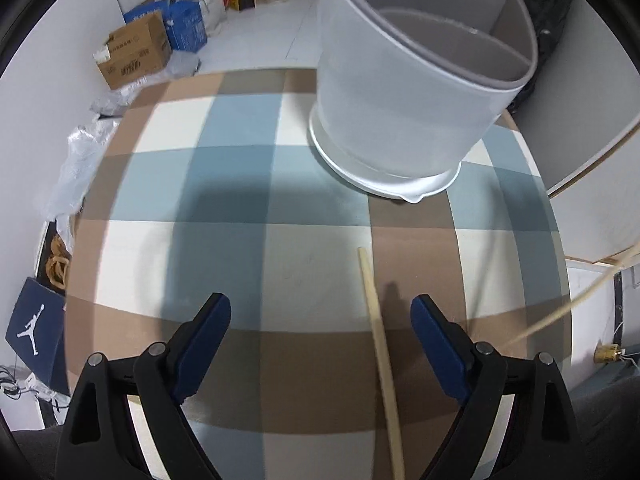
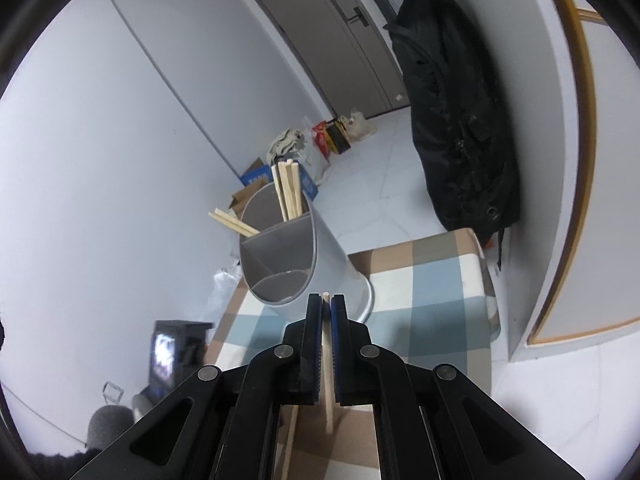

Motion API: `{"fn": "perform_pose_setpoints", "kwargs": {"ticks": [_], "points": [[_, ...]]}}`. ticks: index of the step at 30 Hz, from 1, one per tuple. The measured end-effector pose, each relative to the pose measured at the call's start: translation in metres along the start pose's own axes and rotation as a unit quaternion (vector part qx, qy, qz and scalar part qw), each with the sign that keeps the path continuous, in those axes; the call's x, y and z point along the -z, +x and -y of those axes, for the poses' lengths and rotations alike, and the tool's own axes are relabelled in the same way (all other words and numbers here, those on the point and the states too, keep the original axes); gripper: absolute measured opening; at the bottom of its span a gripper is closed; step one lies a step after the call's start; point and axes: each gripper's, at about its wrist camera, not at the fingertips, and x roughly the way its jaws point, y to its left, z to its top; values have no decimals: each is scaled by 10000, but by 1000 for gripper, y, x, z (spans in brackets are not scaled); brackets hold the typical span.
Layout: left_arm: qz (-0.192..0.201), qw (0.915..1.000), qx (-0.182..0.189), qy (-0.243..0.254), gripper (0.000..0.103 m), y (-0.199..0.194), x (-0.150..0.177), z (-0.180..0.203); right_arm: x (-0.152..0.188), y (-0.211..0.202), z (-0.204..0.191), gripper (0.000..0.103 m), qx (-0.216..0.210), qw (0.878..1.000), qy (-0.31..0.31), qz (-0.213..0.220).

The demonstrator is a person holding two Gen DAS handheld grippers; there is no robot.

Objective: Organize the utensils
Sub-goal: 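Close the left gripper on a chopstick while the right gripper holds its own, then lift both held chopsticks up over the holder opening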

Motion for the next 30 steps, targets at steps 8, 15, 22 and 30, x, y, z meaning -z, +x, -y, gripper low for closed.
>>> {"fn": "perform_pose_setpoints", "kwargs": {"ticks": [8, 15, 22, 30], "points": [[-150, 9995, -240, 169, 27, 6, -3, 19, -2, -10, 1, 3, -123, 9998, -71, 147], [-10, 9995, -56, 300, 2, -4, -4, 30, -2, -15, 6, 4, -156, 9995, 108, 238], [1022, 9942, 323, -99, 2, -61, -6, 17, -1, -18, 5, 4, -98, 9995, 88, 289], [1953, 9787, 626, 12, 1, -119, -11, 15, 1, -19, -13, 3, -90, 9991, -173, 367]]}}
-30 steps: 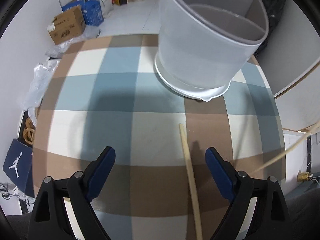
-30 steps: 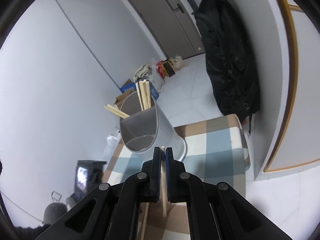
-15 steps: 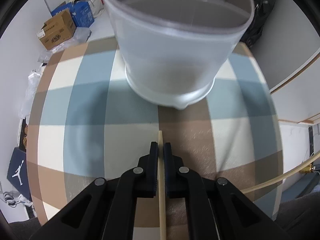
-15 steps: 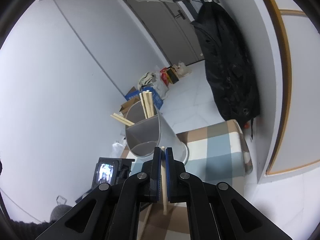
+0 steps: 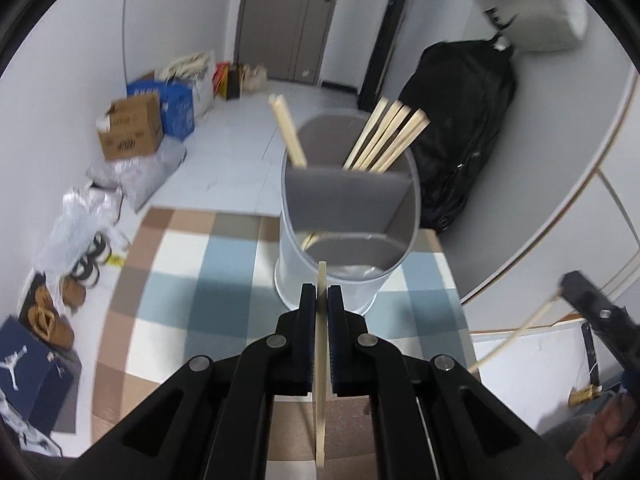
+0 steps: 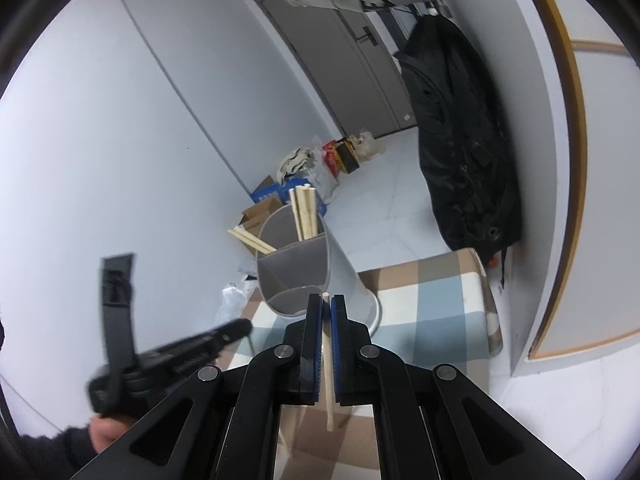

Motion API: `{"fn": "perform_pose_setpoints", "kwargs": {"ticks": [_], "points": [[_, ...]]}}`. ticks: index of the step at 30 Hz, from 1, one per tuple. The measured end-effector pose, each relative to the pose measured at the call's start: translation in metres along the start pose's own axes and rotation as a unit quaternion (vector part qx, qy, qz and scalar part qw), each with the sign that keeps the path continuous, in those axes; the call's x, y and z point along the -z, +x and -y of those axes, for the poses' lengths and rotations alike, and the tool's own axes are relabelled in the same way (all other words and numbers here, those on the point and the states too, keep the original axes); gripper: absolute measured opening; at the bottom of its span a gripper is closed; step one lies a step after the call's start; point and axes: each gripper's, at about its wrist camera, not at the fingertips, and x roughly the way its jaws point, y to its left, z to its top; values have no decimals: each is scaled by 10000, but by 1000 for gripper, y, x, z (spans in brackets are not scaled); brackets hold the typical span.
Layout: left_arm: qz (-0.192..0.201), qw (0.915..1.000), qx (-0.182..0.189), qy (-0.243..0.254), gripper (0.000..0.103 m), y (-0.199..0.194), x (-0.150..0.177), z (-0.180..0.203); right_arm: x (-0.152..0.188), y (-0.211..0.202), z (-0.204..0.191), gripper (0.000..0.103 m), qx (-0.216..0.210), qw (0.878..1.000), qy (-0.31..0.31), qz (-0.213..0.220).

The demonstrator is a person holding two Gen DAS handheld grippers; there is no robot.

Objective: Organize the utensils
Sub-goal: 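Lift both held chopsticks up over the holder opening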

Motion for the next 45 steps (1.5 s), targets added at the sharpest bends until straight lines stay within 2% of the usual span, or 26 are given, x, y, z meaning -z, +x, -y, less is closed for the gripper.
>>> {"fn": "perform_pose_setpoints", "kwargs": {"ticks": [7, 14, 19, 26, 37, 45], "points": [[393, 9981, 118, 464, 1, -22, -9, 6, -3, 2, -17, 3, 1, 9999, -148, 13], [696, 9945, 300, 721, 1, -49, -26, 8, -24, -9, -41, 3, -25, 9988, -451, 190], [858, 9935, 384, 642, 1, -66, -41, 6, -48, -11, -59, 3, -13, 9971, -698, 312], [1315, 9887, 546, 465, 1, -99, -75, 7, -84, -6, -78, 3, -122, 9955, -850, 399], [1713, 9821, 613, 495, 1, -110, -122, 7, -140, 5, -96, 3, -180, 9939, -868, 652], [1714, 9819, 428, 676, 1, -93, -141, 4, -171, 29, -116, 3, 6, 9878, -1324, 824]]}}
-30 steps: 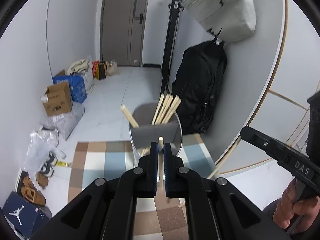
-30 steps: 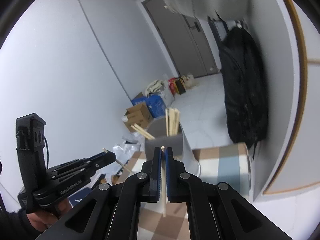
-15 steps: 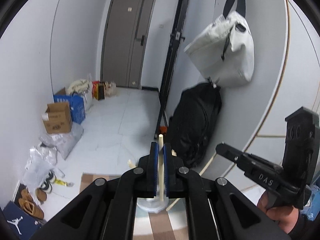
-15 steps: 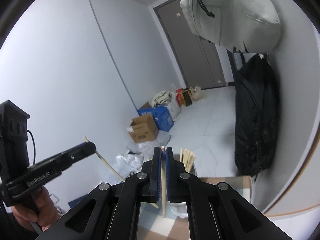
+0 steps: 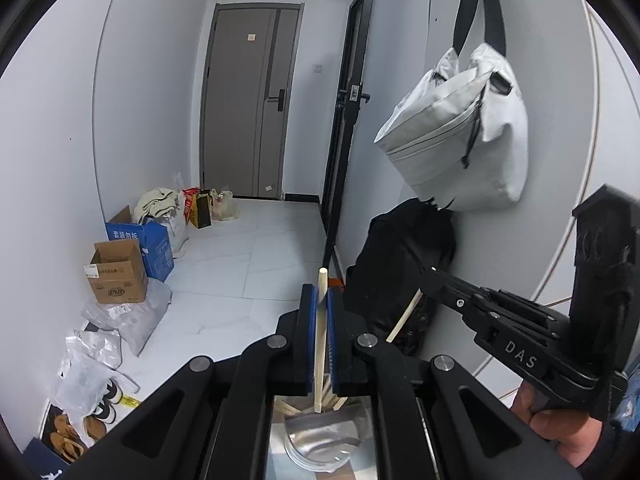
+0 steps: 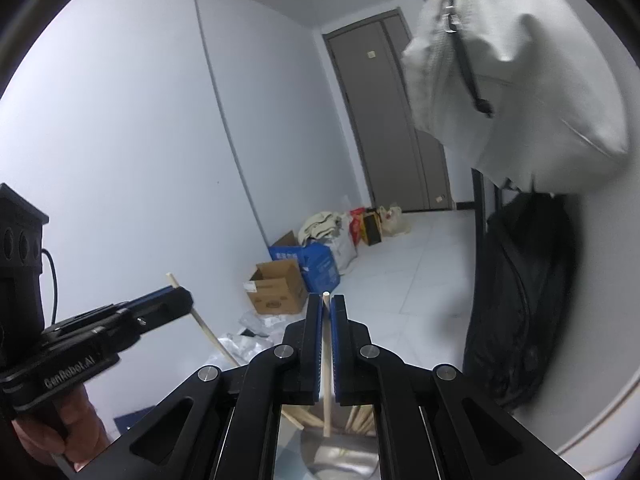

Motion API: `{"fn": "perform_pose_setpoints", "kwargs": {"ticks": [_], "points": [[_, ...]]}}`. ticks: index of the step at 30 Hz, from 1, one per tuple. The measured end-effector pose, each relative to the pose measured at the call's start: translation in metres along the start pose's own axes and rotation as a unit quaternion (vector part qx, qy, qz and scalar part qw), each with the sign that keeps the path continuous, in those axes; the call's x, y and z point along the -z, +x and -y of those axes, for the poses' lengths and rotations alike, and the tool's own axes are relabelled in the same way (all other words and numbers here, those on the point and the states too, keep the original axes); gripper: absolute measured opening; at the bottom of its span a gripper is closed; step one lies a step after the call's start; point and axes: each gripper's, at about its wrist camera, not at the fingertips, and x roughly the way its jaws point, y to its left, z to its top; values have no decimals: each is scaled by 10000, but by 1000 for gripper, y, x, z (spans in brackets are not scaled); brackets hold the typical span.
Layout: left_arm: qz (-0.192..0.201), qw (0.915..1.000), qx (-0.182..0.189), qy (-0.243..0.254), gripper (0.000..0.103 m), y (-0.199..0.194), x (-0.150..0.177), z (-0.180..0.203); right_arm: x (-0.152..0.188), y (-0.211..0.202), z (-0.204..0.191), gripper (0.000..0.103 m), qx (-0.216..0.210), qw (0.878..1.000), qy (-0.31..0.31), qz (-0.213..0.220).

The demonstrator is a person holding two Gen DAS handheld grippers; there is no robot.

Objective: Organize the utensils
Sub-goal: 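Lift both held chopsticks up over the holder opening, then lower both chopsticks into the holder and open both grippers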

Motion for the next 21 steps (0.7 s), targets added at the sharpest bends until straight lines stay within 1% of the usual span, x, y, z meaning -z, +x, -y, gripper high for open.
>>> {"fn": "perform_pose_setpoints", "kwargs": {"ticks": [3, 6, 11, 15, 21], "points": [[-92, 9999, -37, 36, 1, 15, 3, -6, 1, 15, -2, 3, 31, 10000, -85, -43], [-212, 9998, -56, 45, 1, 30, 6, -12, 6, 30, 2, 3, 42, 9999, -33, -135], [-434, 9991, 25, -30, 1, 51, 14, -23, 18, 50, 10, 3, 57, 9997, 56, -246], [-522, 9986, 68, -48, 1, 59, 17, -25, 21, 60, 13, 3, 6, 9995, 81, -298], [-783, 9968, 140, 22, 1, 77, 20, -22, 30, 69, 13, 3, -40, 9991, 9, -427]]}}
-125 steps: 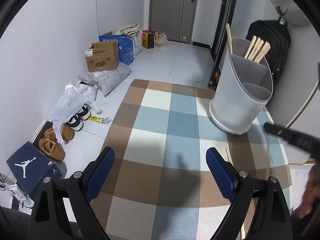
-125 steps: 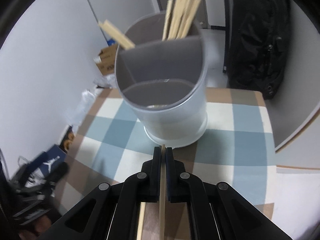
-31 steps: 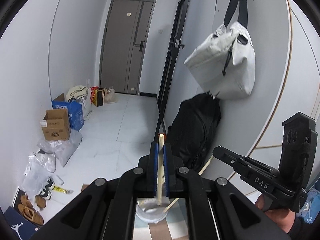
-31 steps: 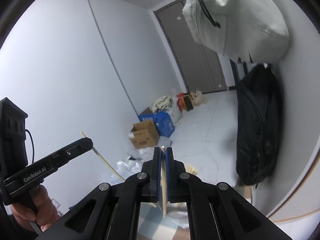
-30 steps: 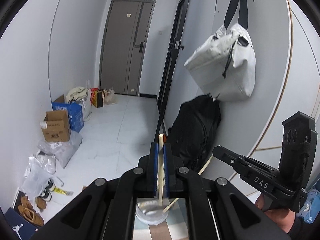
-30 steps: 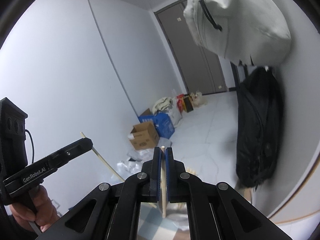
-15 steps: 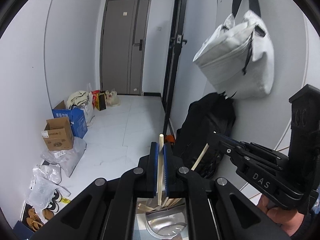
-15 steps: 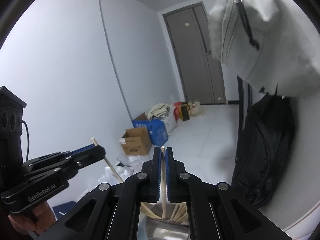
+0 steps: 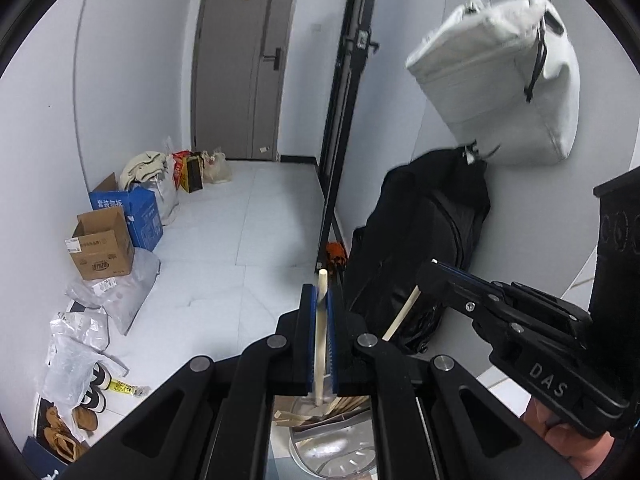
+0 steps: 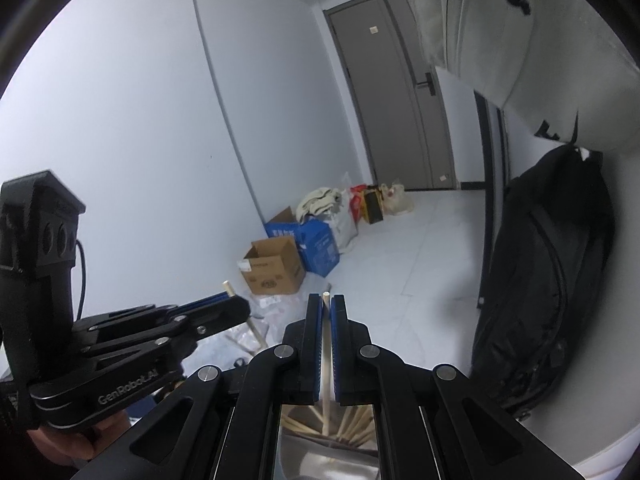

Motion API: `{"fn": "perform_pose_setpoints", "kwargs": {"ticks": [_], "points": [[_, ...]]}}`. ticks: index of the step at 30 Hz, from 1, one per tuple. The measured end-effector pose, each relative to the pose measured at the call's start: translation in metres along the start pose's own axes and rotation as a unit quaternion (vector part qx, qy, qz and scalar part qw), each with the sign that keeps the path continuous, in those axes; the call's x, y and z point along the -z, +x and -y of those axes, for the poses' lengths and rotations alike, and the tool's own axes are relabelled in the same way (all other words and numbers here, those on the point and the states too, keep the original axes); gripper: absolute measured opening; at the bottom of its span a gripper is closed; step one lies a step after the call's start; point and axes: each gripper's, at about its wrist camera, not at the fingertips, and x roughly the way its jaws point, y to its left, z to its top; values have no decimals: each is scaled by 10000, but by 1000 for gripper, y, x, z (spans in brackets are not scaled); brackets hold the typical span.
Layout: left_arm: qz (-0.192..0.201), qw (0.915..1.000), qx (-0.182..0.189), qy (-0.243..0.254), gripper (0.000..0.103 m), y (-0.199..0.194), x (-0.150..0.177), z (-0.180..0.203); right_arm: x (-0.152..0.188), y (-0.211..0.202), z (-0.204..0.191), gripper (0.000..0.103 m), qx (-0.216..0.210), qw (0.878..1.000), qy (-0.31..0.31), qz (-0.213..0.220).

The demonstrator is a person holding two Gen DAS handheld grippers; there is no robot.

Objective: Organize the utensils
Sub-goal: 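Lower both chopsticks into the holder and open both grippers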

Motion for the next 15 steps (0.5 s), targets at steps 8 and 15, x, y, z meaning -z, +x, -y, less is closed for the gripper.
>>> {"fn": "perform_pose_setpoints", "kwargs": {"ticks": [8, 15], "points": [[-330, 9994, 106, 23, 1, 20, 9, -2, 18, 17, 7, 3, -79, 9996, 10, -253], [-674, 9964, 522, -2, 1, 33, 17, -8, 31, 28, 20, 3, -118, 9987, 207, -449]]}}
